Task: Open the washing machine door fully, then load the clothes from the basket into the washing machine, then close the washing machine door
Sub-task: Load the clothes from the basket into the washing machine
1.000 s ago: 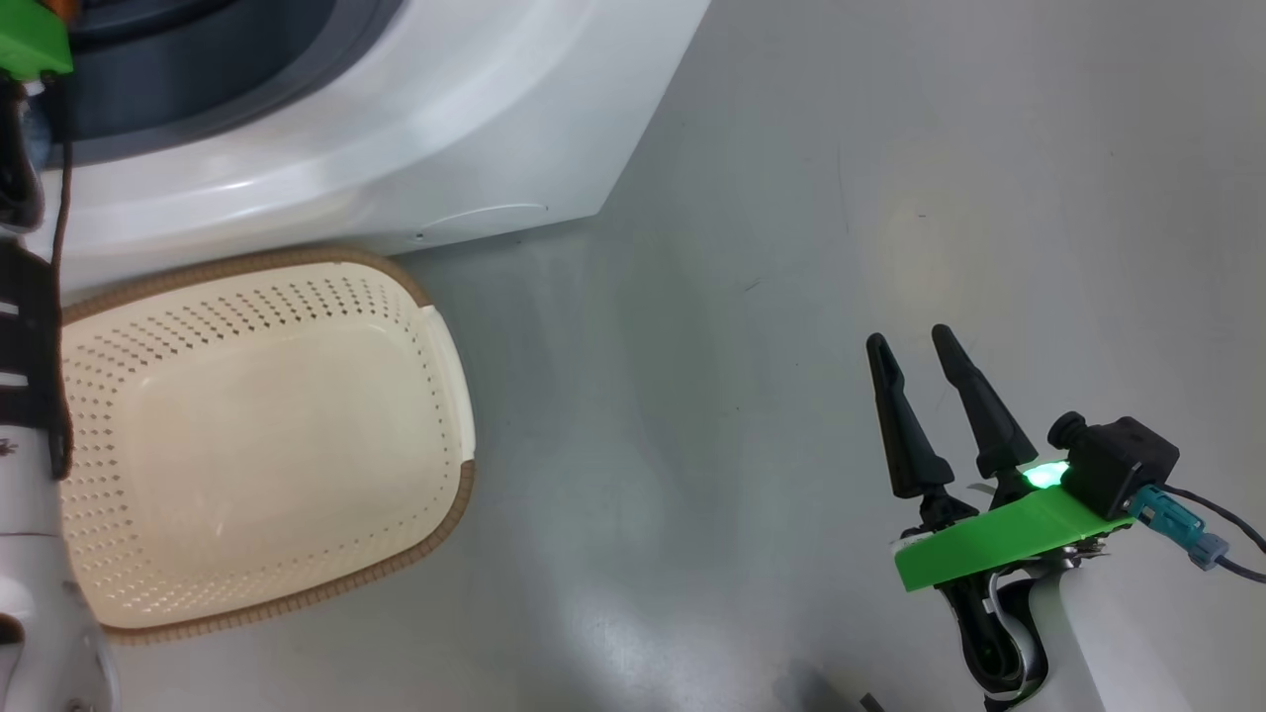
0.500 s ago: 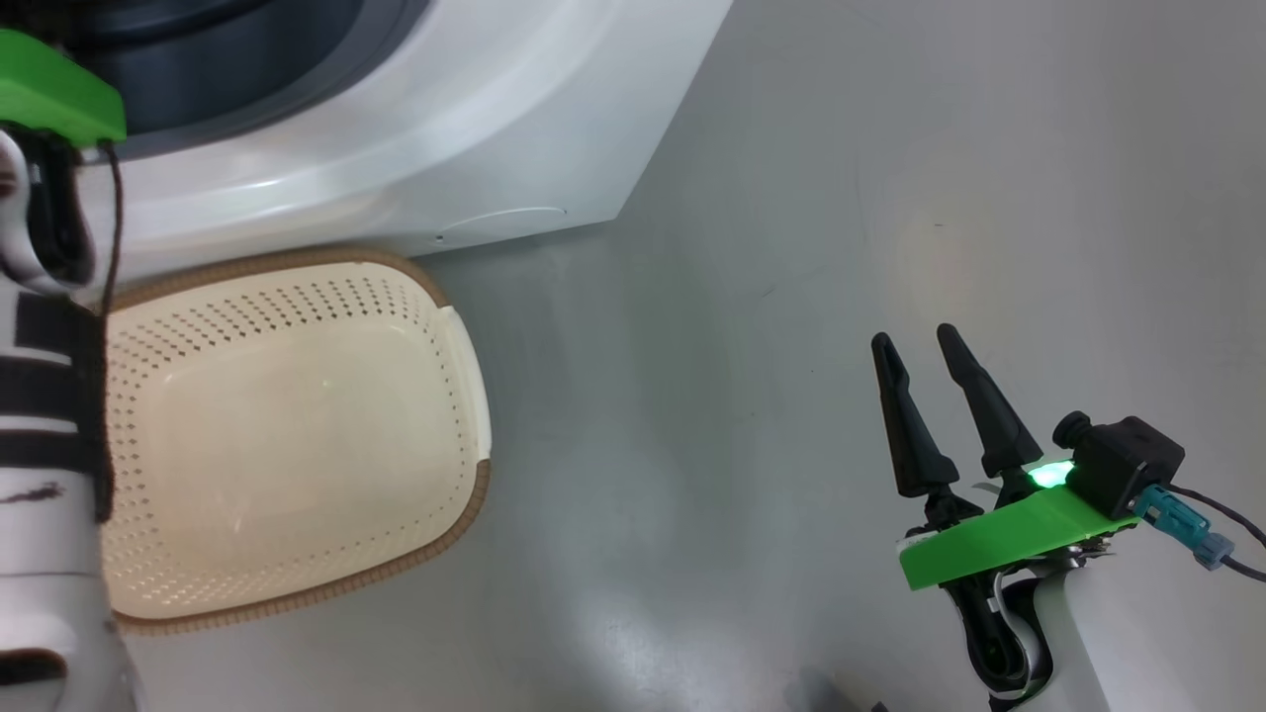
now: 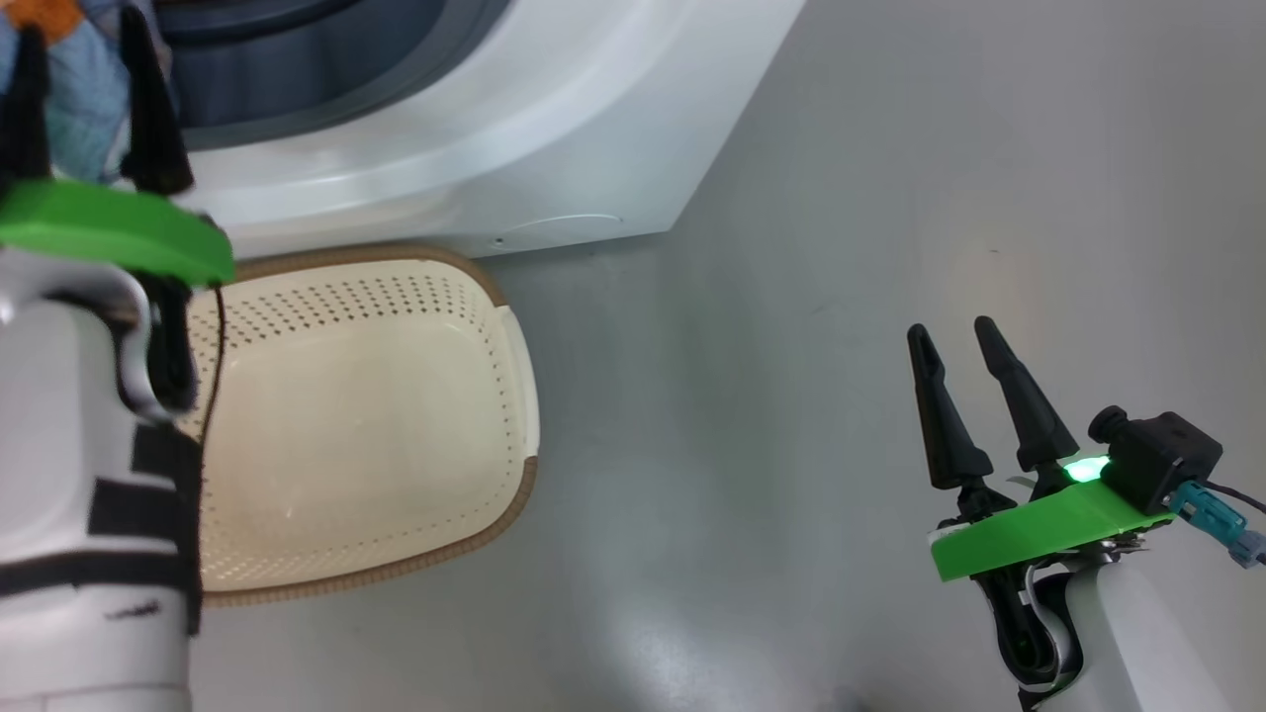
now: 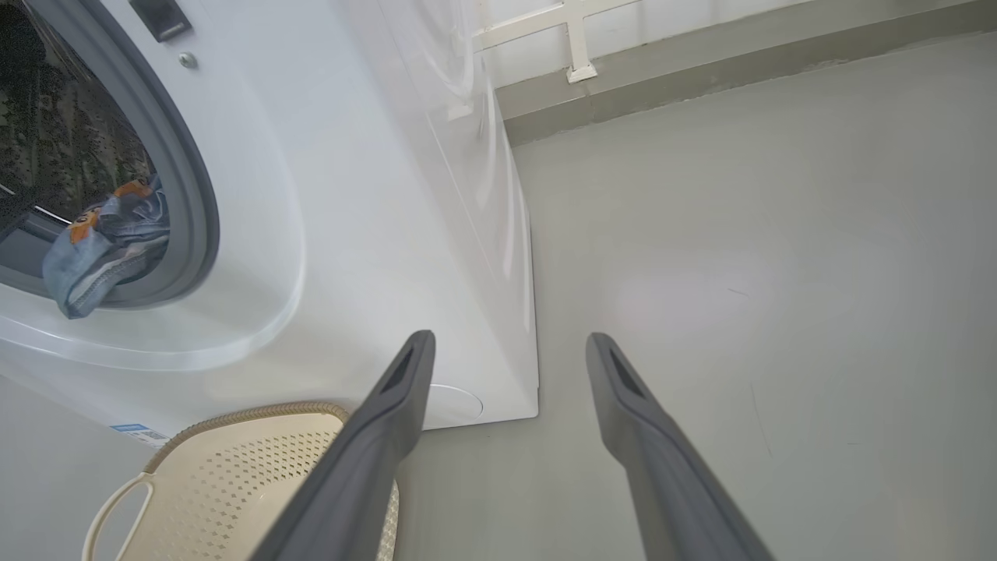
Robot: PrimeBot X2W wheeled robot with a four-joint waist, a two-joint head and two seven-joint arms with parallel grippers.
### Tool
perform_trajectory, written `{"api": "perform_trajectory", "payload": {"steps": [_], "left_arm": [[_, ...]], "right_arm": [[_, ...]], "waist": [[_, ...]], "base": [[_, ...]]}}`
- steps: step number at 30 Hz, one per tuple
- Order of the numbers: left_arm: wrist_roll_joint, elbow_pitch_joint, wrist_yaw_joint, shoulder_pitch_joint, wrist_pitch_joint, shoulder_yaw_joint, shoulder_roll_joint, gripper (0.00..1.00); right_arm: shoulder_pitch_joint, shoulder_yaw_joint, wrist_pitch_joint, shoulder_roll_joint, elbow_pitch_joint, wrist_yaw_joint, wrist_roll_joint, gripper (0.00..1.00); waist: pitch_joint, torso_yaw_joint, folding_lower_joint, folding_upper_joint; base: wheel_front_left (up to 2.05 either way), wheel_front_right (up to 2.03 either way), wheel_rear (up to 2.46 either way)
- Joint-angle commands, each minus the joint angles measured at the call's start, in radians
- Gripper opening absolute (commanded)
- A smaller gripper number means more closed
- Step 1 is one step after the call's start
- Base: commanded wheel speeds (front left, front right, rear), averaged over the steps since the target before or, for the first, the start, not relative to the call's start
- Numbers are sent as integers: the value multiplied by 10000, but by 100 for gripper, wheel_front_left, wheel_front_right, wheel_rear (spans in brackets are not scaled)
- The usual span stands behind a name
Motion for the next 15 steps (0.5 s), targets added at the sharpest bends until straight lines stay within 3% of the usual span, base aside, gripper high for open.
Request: {"api": "perform_trajectory", "payload": {"steps": [1, 15], "left_arm": [[115, -376, -15, 397, -53, 233, 278, 100], [632, -2299, -15, 3376, -53, 473, -307, 100]], "right_arm": [[130, 175, -48, -88, -239, 16, -34, 100], [269, -207, -48, -458, -341, 16, -117, 100]], "waist": [[-94, 162, 0, 0], [-193, 991, 0, 0]], "base": [[0, 0, 0], [0, 0, 0]]}}
